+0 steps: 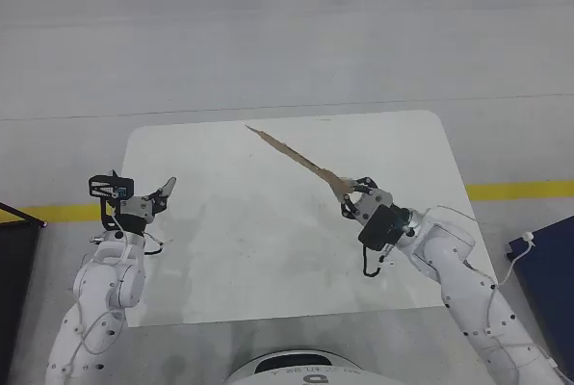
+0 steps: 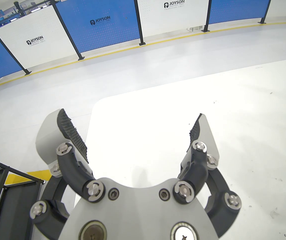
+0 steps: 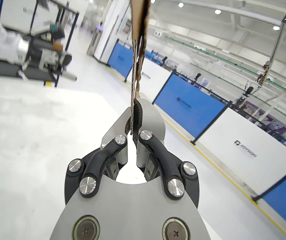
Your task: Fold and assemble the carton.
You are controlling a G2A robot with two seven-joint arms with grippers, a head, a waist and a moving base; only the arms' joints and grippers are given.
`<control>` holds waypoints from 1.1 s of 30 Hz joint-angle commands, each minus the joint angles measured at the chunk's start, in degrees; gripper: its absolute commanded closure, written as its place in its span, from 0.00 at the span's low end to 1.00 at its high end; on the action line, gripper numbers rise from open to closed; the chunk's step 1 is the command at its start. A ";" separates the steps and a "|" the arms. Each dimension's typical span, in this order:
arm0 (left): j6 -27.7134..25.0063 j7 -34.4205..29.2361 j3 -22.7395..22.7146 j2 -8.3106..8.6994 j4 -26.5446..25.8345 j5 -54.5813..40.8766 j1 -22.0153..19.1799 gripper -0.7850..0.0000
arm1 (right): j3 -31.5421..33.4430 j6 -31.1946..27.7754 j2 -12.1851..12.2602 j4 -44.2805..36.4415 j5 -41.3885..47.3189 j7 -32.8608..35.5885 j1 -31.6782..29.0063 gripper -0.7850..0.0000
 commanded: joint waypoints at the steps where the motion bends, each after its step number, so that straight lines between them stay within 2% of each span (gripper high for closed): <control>1: 0.00 0.00 0.00 0.00 0.00 0.00 0.00 0.00 | 0.84 -1.12 0.50 0.31 -7.04 -3.01 1.30 1.00; 5: 0.00 0.00 0.00 0.00 0.00 0.00 0.00 0.00 | 2.79 1.05 1.79 -2.31 -21.38 -5.74 0.57 1.00; 7: 0.00 0.00 0.00 0.00 0.00 0.00 0.00 0.00 | 4.31 3.88 2.22 -3.66 -26.41 -4.12 -0.82 1.00; 18: 0.00 0.00 0.00 0.00 0.00 0.00 0.00 0.00 | 4.31 3.88 2.22 -3.66 -26.41 -4.12 -0.82 1.00; 20: -0.60 -0.19 0.23 0.00 0.33 0.00 0.02 0.00 | 3.81 3.28 2.24 -3.65 -30.85 2.53 -0.60 1.00; 22: -4.58 -2.20 0.92 -0.53 0.64 -13.27 -0.57 0.00 | 2.94 3.40 2.17 -4.89 -33.18 5.47 0.13 1.00; 24: -7.59 -4.40 0.81 -0.74 -0.11 -21.50 -0.89 0.00 | 2.27 3.54 2.29 -6.95 -37.89 8.03 0.68 1.00; 26: -12.05 -10.34 1.15 -1.05 -1.38 -37.31 -0.90 0.00 | 2.09 4.31 2.44 -8.70 -41.14 8.83 0.78 1.00; 29: -18.44 -26.26 0.88 -0.78 -2.91 -60.34 -1.51 0.00 | 2.55 5.73 2.68 -10.43 -44.68 9.45 0.47 1.00; 33: -19.83 -49.28 -1.10 0.30 -3.14 -83.83 -4.02 0.00 | 2.99 6.97 3.09 -12.52 -49.31 8.51 -0.29 1.00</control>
